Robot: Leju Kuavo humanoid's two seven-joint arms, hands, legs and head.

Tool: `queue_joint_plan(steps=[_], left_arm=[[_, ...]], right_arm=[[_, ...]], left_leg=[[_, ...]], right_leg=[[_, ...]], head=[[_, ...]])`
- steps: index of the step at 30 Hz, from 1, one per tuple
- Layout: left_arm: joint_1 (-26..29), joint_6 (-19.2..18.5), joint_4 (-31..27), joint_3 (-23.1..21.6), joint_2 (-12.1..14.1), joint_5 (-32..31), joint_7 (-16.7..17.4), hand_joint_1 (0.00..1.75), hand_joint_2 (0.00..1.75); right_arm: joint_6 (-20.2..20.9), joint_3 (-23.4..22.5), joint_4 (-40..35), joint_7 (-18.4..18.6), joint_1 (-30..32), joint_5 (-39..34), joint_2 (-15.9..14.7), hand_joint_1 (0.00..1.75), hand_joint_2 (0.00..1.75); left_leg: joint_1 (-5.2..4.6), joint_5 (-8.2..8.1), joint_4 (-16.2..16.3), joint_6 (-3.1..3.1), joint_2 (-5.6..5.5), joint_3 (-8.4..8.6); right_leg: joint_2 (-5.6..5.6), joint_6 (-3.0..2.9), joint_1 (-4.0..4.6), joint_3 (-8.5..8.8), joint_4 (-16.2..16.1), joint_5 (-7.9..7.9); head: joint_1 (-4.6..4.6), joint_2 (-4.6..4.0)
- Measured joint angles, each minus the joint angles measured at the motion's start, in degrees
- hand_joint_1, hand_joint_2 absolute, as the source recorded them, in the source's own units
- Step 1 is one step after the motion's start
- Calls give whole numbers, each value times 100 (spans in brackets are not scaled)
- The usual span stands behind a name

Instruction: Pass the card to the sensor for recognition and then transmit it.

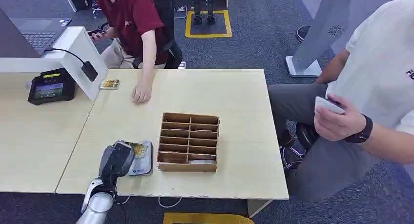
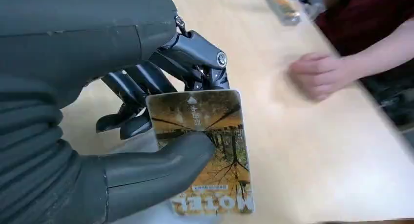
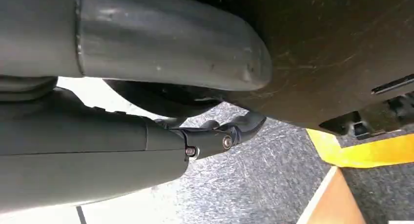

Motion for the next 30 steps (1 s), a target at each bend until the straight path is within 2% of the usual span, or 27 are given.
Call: queue_joint_plan(steps=[3, 6, 9, 11, 14, 16, 18, 21, 24, 30], left_arm=[[-190, 134, -318, 66, -61, 757, -509, 175, 175], [-581, 391, -567, 138, -103, 1116, -670, 175, 175], [-1145, 1083, -632, 162, -96, 937, -753, 175, 175], [-1492, 1601, -630, 162, -37, 477, -839, 175, 175], [-1974, 2279, -505, 160, 127, -588, -895, 175, 175], [-2229, 2660, -270, 160, 264, -1736, -893, 175, 175], [-2406, 2752, -97, 220, 363, -3197, -871, 175, 175], [-2586, 2769, 220, 477, 383, -4742, -710, 175, 175], [-2645, 2776, 334, 638, 387, -5572, -488, 175, 175], [-2711, 2778, 458, 735, 408, -5939, -244, 175, 175]], right_arm=[[77, 92, -2, -26, -8, 33, 0, 0, 0], [164, 190, -4, -39, -42, 85, 0, 0, 0], [256, 284, -9, -61, -78, 120, 0, 0, 0], [317, 361, -11, -99, -106, 138, -2, 0, 0], [440, 492, -24, -151, -158, 203, -15, 0, 0], [522, 610, -61, -247, -223, 243, -17, 0, 0], [571, 725, -87, -308, -262, 260, -15, 0, 0], [584, 859, -105, -317, -318, 295, -20, 0, 0], [595, 975, -127, -339, -338, 295, -20, 0, 0], [597, 1102, -149, -350, -357, 291, -22, 0, 0]], left_leg=[[0, 2, 2, 2, -1, -1], [1, 7, 3, -1, -10, -4], [2, 13, 3, 0, -11, -8], [2, 15, 3, -2, -8, -7], [2, 21, 3, -5, -6, -4], [2, 25, 3, -5, -5, -2], [1, 25, 3, -4, -6, -3], [1, 27, 2, -5, -3, -4], [1, 27, 3, -5, 4, -6], [1, 27, 3, -5, 1, -10]], right_leg=[[0, -2, 0, -1, 0, 5], [-6, -2, 1, -2, 0, 7], [-5, -5, 2, -1, 2, 12], [0, -1, 2, -2, 2, 17], [5, -3, 2, -2, 2, 19], [3, -4, 1, -3, 2, 19], [0, -4, 1, -3, 3, 19], [3, -4, 1, -4, 5, 19], [6, -8, 1, -9, 4, 24], [1, -8, 1, -11, 3, 23]], head=[[-2, -2], [-2, 0], [-2, 0], [-2, 0], [-2, -2], [-2, -2], [-4, -2], [0, 0], [-2, 0], [0, -2]])
